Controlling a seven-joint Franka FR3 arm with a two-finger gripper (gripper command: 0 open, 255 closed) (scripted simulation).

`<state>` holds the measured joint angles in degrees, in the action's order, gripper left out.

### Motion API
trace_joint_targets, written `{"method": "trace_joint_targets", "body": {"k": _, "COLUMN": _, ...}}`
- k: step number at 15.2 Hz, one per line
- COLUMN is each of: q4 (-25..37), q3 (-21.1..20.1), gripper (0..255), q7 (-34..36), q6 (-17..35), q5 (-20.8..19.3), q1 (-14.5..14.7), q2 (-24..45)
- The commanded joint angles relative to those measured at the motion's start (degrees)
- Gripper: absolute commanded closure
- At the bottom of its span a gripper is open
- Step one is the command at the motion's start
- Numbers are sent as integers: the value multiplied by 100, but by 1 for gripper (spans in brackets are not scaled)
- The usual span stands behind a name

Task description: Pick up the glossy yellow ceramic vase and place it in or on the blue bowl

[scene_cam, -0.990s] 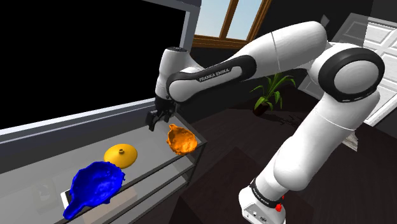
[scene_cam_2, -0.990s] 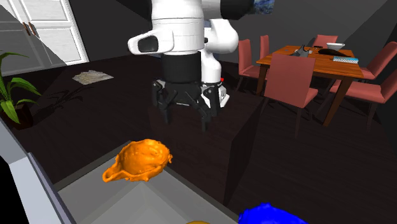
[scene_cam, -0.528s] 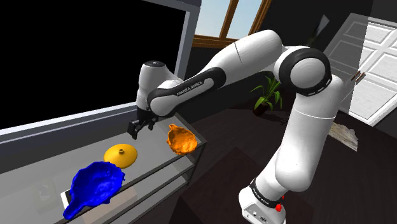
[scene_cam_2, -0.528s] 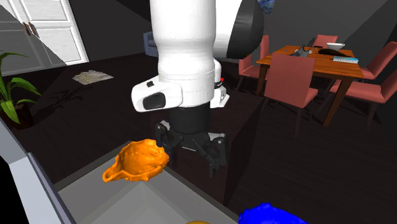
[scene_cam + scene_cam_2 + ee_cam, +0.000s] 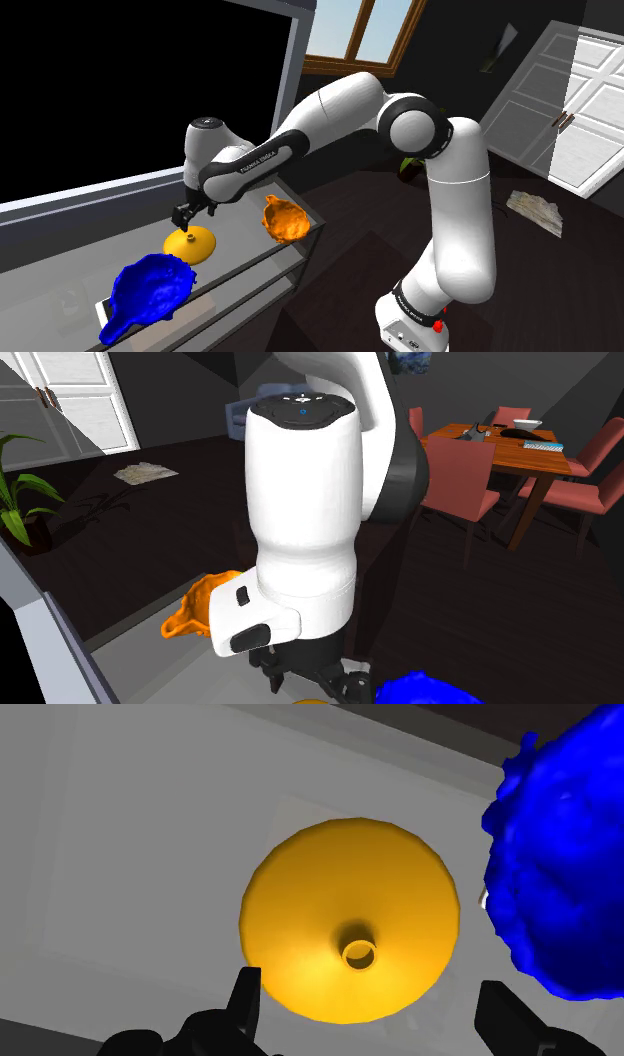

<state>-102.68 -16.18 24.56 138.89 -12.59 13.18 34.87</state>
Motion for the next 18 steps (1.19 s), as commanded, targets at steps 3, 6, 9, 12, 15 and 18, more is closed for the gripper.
{"method": "trace_joint_targets", "body": {"k": 3, "q4": 735, "q3": 137, "gripper": 0, "q7": 70, "q6": 5, "q5": -149, "q1": 204, "q2": 730}}
{"method": "trace_joint_targets", "body": {"k": 6, "q4": 797, "q3": 181, "gripper": 0, "q7": 93, "q6": 126, "q5": -191, "q1": 239, "q2": 913}}
{"method": "trace_joint_targets", "body": {"k": 9, "q4": 871, "q3": 224, "gripper": 0, "q7": 114, "q6": 241, "q5": -230, "q1": 275, "q2": 1102}}
{"method": "trace_joint_targets", "body": {"k": 12, "q4": 887, "q3": 233, "gripper": 0, "q7": 118, "q6": 263, "q5": -237, "q1": 282, "q2": 1138}}
{"method": "trace_joint_targets", "body": {"k": 15, "q4": 887, "q3": 233, "gripper": 0, "q7": 118, "q6": 263, "q5": -237, "q1": 282, "q2": 1138}}
{"method": "trace_joint_targets", "body": {"k": 18, "q4": 887, "q3": 233, "gripper": 255, "q7": 118, "q6": 262, "q5": -237, "q1": 282, "q2": 1138}}
